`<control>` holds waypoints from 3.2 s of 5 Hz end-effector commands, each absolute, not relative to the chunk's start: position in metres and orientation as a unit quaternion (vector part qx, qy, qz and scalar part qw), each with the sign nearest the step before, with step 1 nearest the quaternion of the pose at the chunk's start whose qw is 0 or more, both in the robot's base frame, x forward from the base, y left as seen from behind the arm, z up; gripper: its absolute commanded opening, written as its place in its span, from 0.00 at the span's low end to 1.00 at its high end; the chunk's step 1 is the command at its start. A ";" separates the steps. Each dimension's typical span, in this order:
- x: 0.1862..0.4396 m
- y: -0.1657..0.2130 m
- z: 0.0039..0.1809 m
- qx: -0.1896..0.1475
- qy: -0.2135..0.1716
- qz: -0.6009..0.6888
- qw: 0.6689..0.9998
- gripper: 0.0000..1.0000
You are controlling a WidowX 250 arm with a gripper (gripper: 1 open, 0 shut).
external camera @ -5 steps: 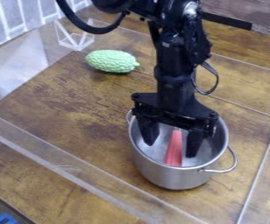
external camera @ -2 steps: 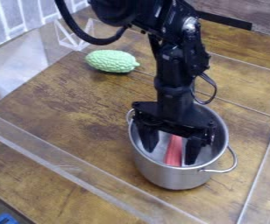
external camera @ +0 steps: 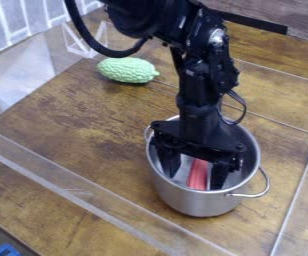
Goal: Move the pink spoon to the left
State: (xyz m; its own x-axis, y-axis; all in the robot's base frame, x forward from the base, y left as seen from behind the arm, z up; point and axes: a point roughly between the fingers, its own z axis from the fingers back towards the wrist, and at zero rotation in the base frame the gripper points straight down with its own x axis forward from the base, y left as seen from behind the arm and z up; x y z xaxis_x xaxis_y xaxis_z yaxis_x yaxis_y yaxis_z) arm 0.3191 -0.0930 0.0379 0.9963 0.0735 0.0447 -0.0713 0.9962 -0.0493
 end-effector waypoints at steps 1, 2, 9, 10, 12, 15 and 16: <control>0.322 -0.098 0.043 -0.031 -0.041 0.025 0.998 1.00; 0.322 -0.098 0.040 -0.035 -0.043 0.024 0.998 1.00; 0.320 -0.092 0.050 -0.032 -0.038 0.025 0.998 0.00; 0.319 -0.091 0.063 -0.023 -0.034 0.023 0.999 0.00; 0.320 -0.083 0.107 0.005 -0.048 0.026 0.998 0.00; 0.324 -0.058 0.167 0.052 -0.080 0.038 0.995 0.00; 0.323 -0.065 0.162 0.044 -0.087 0.040 0.994 0.00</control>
State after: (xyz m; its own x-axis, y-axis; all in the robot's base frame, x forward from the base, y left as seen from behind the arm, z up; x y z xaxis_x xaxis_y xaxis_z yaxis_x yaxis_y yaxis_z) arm 0.3227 -0.0661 0.1380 0.9928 0.0676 0.0991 -0.0782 0.9911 0.1078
